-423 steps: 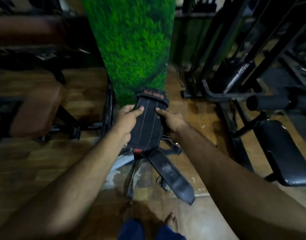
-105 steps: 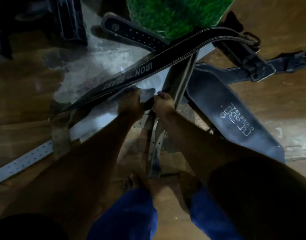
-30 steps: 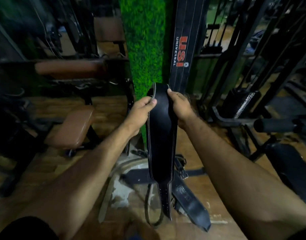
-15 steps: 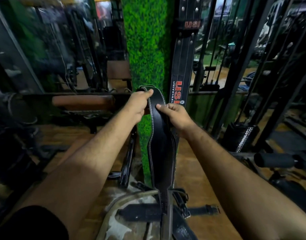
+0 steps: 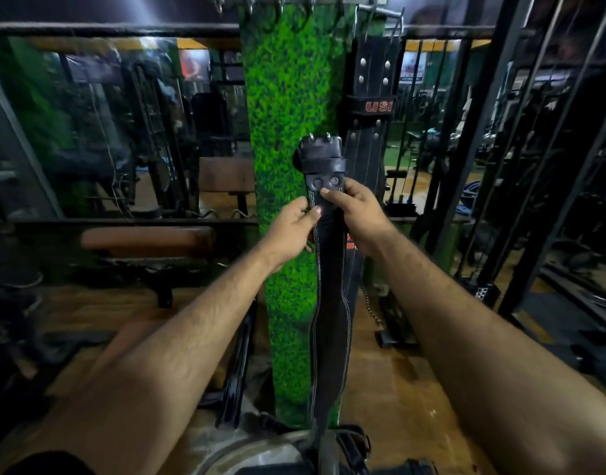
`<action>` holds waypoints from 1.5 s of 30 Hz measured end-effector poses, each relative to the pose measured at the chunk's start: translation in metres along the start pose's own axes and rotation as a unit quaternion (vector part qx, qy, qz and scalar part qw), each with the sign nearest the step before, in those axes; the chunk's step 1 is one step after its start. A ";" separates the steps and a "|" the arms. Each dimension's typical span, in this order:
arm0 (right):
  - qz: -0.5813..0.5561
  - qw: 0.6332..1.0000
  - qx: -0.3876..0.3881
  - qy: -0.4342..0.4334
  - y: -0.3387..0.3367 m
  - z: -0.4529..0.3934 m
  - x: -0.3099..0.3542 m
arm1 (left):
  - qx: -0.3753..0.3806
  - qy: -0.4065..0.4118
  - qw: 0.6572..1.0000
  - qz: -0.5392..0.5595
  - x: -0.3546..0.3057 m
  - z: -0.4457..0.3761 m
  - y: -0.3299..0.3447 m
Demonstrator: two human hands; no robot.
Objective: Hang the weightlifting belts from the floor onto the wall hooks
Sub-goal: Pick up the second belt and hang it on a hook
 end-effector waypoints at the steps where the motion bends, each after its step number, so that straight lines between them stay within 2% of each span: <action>1: -0.008 1.000 -0.004 -0.002 0.005 -0.007 0.005 | 0.000 0.014 1.000 0.017 -0.004 -0.009 -0.001; 7: -0.005 0.995 -0.065 -0.070 0.035 -0.068 0.050 | -0.024 0.054 0.996 0.071 -0.034 -0.080 -0.020; 10: -0.010 0.989 -0.089 -0.119 0.050 -0.091 0.075 | -0.039 0.046 0.988 0.144 -0.049 -0.111 -0.026; 17: -0.006 0.970 -0.141 -0.198 0.049 -0.127 0.122 | -0.029 0.052 0.971 0.233 -0.065 -0.132 -0.019; 23: -0.044 0.954 -0.227 -0.191 0.028 -0.147 0.120 | -0.006 0.008 0.985 0.173 -0.004 -0.114 -0.009; 25: -0.059 0.949 -0.244 -0.190 0.023 -0.147 0.114 | 0.042 -0.010 0.989 0.139 0.017 -0.108 -0.008; 29: -0.083 0.947 -0.243 -0.195 0.018 -0.146 0.110 | 0.143 -0.054 0.988 -0.010 0.054 -0.095 -0.010; 31: -0.091 0.950 -0.239 -0.180 0.018 -0.148 0.113 | 0.122 -0.029 0.992 -0.026 0.037 -0.107 -0.014; 35: -0.132 0.970 -0.172 -0.107 0.037 -0.157 0.118 | 0.039 0.041 0.995 0.080 -0.046 -0.146 -0.024; 38: -0.165 0.969 -0.160 -0.086 0.035 -0.165 0.123 | 0.038 0.098 0.988 0.114 -0.085 -0.150 -0.015; 40: -0.172 0.966 -0.165 -0.097 0.032 -0.168 0.123 | 0.029 0.090 0.990 0.109 -0.075 -0.142 -0.009; 42: -0.155 0.964 -0.182 -0.121 0.024 -0.169 0.114 | 0.018 0.056 0.996 0.073 -0.032 -0.135 -0.008; 45: -0.136 0.962 -0.200 -0.128 0.012 -0.170 0.098 | 0.046 0.022 0.996 -0.071 0.033 -0.118 -0.007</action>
Point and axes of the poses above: each hand's wrist, its own z-axis away from the middle knuckle, its own y-axis out of the palm, x = y × z, the point moved 9 cm from there along -z, towards the middle knuckle, and after that the axes turned 12 degrees about -x, right-handed, at the moved point
